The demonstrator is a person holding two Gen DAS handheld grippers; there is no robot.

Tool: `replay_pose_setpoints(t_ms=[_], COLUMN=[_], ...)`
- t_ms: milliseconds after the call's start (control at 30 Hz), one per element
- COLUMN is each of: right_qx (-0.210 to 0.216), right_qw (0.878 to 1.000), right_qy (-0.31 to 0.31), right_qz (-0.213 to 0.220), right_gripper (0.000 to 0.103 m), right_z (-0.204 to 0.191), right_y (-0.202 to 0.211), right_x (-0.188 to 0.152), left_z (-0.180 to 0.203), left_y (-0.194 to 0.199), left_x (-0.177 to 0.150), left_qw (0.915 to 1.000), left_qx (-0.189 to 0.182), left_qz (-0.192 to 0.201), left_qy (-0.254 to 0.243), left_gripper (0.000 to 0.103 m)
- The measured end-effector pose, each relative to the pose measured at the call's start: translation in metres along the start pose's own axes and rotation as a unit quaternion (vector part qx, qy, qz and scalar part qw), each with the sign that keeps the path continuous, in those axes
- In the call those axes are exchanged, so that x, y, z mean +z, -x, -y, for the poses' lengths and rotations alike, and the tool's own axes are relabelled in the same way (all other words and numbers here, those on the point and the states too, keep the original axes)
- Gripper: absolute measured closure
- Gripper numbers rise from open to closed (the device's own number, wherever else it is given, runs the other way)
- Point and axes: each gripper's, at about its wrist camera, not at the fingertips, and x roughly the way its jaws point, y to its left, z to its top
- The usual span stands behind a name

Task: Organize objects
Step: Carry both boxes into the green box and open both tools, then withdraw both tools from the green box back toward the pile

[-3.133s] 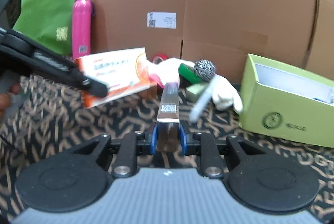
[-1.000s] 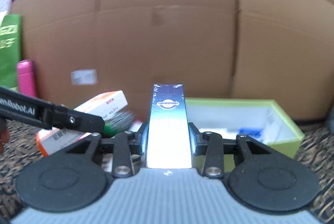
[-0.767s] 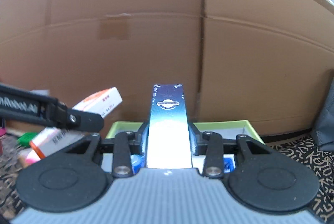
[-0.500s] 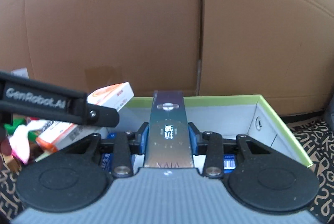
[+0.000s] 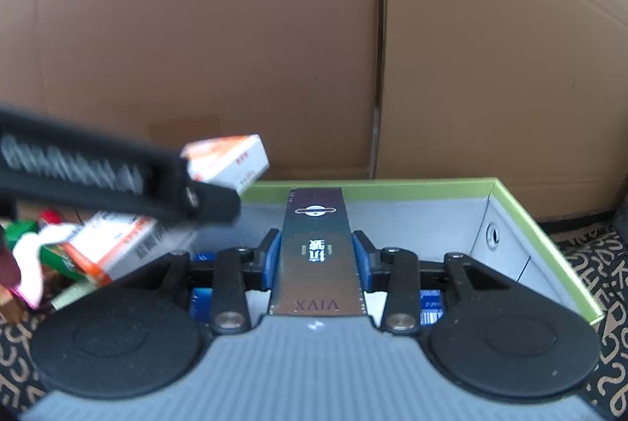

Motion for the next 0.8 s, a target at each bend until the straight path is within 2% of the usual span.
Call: replay_pose_setpoints(t_ms=[67,100,167,300,333,500,600,800], right_qx=[-0.001,-0.011,-0.027,-0.028,-0.028,-0.009,0.015,0.074], right_qw=[1.0,1.0,0.999,0.998,0.997,0.996,0.997,0.996], right_qy=[0.001,0.003,0.006,0.017,0.021,0.035,0.031,0.025], right_qz=[-0.013,0.003,0.03,0.06,0.066,0.08,0.071,0.032], right_gripper=[0.036,0.033,0.019,0.007,0.001,0.0,0.0,0.0], right_z=[0.002,0.003,0.003,-0.004,-0.006,-0.028,-0.045,-0.092], right_y=[-0.001,0.005,0.019,0.046,0.053,0.083,0.096,0.109], right_x=[-0.006,-0.009,-0.011,-0.01,-0.01,-0.02,-0.033,-0.07], left_z=[-0.006,-0.008,-0.013,-0.021,-0.022,-0.03,-0.046,-0.085], left_y=[0.0,0.002,0.009,0.029,0.033,0.063,0.084,0.135], left_x=[-0.002,-0.004,-0.008,-0.017,-0.019,-0.041,-0.061,-0.108], left_qw=[0.9999,1.0,0.9999,0.9993,0.9993,0.9994,0.9992,0.9956], left_qx=[0.003,0.001,0.0,-0.013,-0.013,-0.005,0.017,0.079], left_qz=[-0.008,-0.001,0.012,0.018,0.018,-0.001,-0.014,-0.014], left_qy=[0.01,0.009,0.011,0.028,0.03,0.033,0.033,0.05], left_gripper=[0.013,0.013,0.013,0.013,0.013,0.013,0.013,0.013])
